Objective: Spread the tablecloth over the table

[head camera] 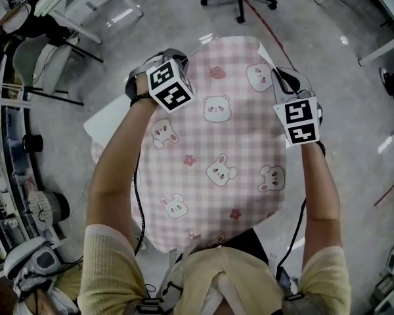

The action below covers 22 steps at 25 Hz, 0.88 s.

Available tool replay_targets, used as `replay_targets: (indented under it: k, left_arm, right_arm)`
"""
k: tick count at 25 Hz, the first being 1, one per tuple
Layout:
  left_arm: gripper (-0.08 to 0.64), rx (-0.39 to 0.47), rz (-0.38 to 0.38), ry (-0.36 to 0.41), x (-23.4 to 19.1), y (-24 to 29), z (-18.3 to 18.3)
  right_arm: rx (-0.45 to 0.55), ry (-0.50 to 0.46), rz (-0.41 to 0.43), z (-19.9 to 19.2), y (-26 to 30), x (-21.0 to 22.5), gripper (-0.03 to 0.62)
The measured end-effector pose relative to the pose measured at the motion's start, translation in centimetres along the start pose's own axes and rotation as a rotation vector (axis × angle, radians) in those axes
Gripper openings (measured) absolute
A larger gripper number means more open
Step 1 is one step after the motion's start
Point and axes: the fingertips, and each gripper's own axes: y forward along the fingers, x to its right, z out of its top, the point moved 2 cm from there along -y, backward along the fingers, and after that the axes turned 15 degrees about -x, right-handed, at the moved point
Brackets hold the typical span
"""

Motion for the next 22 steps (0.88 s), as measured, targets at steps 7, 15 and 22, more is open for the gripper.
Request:
replay_targets:
  k: [7, 15, 22]
  left_arm:
    - [0.029, -0.026, 0.019, 0.045, 0.3, 1.9, 0.0]
    - [0.046, -0.067, 0.005, 0.056, 0.8, 4.3, -0.2]
    - [0.073, -0.069, 0.016, 0.056, 0.8, 4.9, -0.3]
  right_arm:
    - [-0.025, 0.012, -0.004, -0.7, 1.9, -0.3, 0.009]
    - [-0.044, 0.01, -0.011, -1.4, 3.6, -0.4, 0.009]
    - [-0.061, 0.037, -0.016, -2.0, 4.5, -0.2, 0.011]
